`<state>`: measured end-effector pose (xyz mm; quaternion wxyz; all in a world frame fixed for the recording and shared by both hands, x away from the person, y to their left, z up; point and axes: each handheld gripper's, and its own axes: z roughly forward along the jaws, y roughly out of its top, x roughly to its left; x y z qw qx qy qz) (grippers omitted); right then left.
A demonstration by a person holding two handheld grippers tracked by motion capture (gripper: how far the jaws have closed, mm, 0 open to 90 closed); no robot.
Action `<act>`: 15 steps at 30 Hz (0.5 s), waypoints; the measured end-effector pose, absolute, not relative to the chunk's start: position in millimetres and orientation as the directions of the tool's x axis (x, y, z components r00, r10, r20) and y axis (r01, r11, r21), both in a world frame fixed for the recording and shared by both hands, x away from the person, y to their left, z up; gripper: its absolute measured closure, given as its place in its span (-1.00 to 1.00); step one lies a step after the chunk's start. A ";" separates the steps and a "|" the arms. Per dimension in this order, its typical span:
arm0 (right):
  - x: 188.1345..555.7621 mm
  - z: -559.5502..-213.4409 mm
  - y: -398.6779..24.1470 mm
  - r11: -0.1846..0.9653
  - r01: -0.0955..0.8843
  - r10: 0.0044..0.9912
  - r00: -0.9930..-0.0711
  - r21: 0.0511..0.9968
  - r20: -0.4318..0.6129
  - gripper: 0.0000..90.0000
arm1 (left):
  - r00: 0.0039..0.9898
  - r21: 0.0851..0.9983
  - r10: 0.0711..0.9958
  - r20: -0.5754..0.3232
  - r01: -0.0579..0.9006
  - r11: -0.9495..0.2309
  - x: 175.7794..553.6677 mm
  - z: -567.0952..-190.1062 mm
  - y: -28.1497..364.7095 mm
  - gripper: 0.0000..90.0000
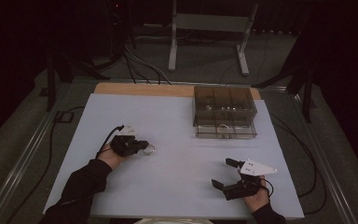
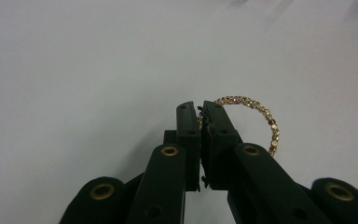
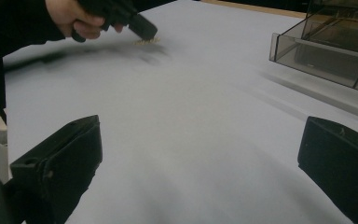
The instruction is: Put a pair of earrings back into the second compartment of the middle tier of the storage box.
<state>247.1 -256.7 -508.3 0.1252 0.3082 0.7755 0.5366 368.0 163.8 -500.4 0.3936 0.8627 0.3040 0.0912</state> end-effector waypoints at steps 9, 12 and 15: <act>246.9 -507.9 -256.9 0.232 0.342 0.610 -0.780 0.910 0.137 -1.00 | 0.817 0.754 0.574 -0.052 0.409 -0.514 378.8 -477.4 139.7 0.95; 246.8 -507.9 -257.4 0.231 0.341 0.610 -0.780 0.911 0.138 -1.00 | 0.835 0.763 0.549 -0.046 0.384 -0.520 384.4 -467.9 123.9 0.95; 246.7 -507.7 -257.5 0.230 0.341 0.609 -0.781 0.911 0.139 -1.00 | 0.842 0.767 0.538 -0.040 0.371 -0.523 386.9 -464.0 115.0 0.95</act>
